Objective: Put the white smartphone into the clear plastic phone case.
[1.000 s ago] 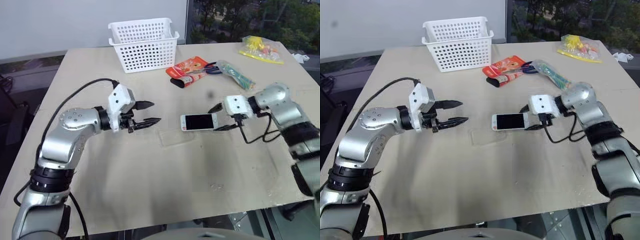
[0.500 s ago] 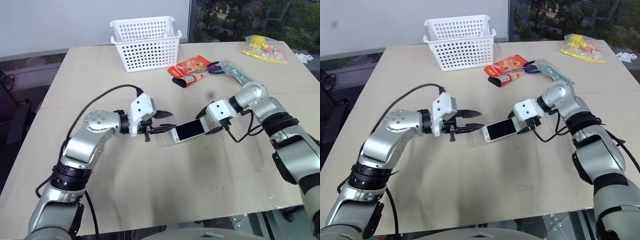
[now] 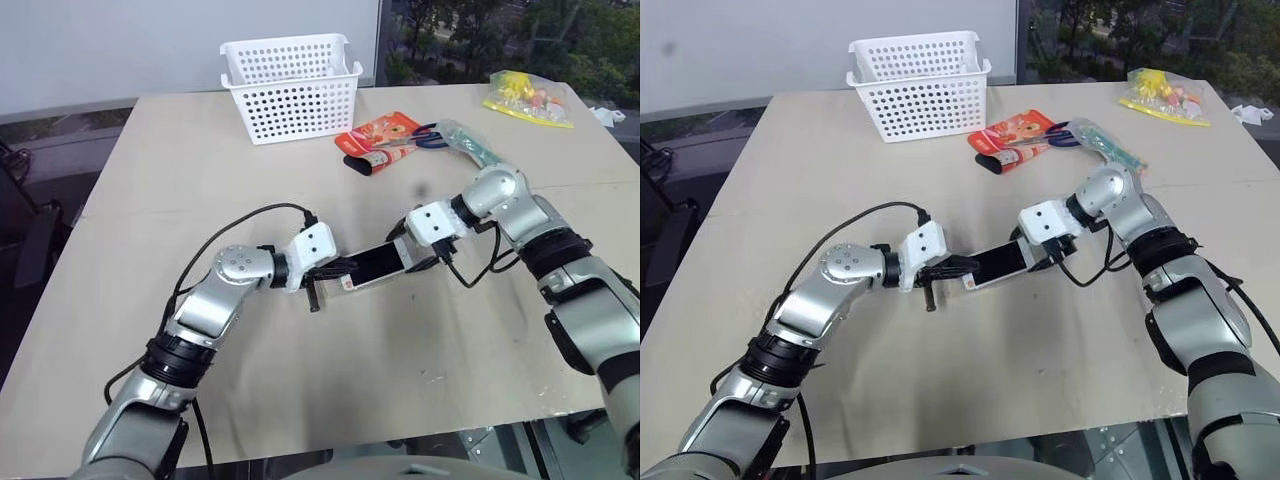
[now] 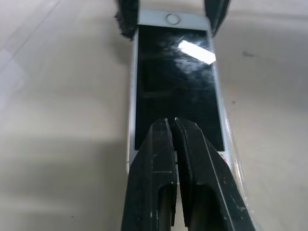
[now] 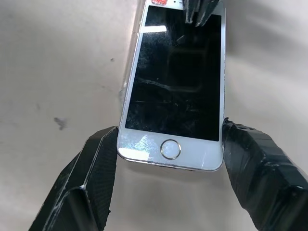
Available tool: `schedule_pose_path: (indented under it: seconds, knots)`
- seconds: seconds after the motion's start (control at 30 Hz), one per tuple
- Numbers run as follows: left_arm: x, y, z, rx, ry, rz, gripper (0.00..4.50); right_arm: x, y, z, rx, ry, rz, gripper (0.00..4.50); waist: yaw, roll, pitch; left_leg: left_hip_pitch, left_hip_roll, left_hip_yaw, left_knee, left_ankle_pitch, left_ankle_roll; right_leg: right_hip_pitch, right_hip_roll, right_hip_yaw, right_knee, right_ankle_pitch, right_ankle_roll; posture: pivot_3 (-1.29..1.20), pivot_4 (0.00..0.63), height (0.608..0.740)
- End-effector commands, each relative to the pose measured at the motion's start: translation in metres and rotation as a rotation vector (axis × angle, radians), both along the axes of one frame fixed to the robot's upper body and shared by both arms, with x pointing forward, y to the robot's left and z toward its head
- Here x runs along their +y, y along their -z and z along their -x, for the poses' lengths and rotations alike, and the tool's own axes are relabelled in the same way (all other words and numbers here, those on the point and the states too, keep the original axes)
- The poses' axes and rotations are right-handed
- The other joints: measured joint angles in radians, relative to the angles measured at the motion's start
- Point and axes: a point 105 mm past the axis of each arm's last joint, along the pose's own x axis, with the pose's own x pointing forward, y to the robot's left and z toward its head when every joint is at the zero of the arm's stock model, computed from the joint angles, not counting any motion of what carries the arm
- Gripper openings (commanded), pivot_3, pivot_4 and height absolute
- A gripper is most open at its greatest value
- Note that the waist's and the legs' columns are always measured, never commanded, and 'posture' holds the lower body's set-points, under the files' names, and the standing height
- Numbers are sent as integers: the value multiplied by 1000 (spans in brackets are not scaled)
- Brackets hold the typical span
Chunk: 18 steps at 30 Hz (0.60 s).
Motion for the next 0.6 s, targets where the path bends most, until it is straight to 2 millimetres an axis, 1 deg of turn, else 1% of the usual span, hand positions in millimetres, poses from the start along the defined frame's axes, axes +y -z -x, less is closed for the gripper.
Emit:
schedule_pose_path:
  seconds: [0.03,0.2,0.33,0.4,0.47,0.53,0.6]
  knots:
    - [-1,26,4,32,-18,-59,187,2,-8,8,29,-54,26,2861,0,0,0,0,0,0,0,0,1,0,0,0,0,0,0,0,150,740]
    - [-8,40,9,47,-25,-70,187,0,-4,7,49,-9,47,2861,1,1,-1,1,0,0,1,-1,1,2,-1,0,1,0,0,0,150,740]
    - [-13,48,17,79,-19,-68,187,-2,-3,11,102,10,59,2861,2,3,-2,2,0,-1,2,-1,1,2,-1,1,3,0,0,0,150,740]
    - [-13,52,20,93,-25,-75,0,2,-8,8,78,21,20,3874,2,3,-3,2,0,-2,3,-1,1,2,-1,1,3,0,0,0,150,740]
    - [-11,59,22,104,-30,-96,0,6,-16,-1,16,63,-37,4464,1,4,-4,3,0,-2,3,-1,2,2,-1,1,3,0,0,0,150,740]
    - [-10,62,22,114,-41,-105,0,6,-27,-11,-25,122,-94,4464,2,4,-4,7,0,-2,3,-1,2,7,-1,1,3,-1,-2,0,150,740]
    - [-8,63,22,119,-51,-108,0,3,-34,-16,-45,153,-119,4464,2,4,-4,9,-1,-1,3,-1,2,8,-1,2,5,-2,-4,0,150,740]
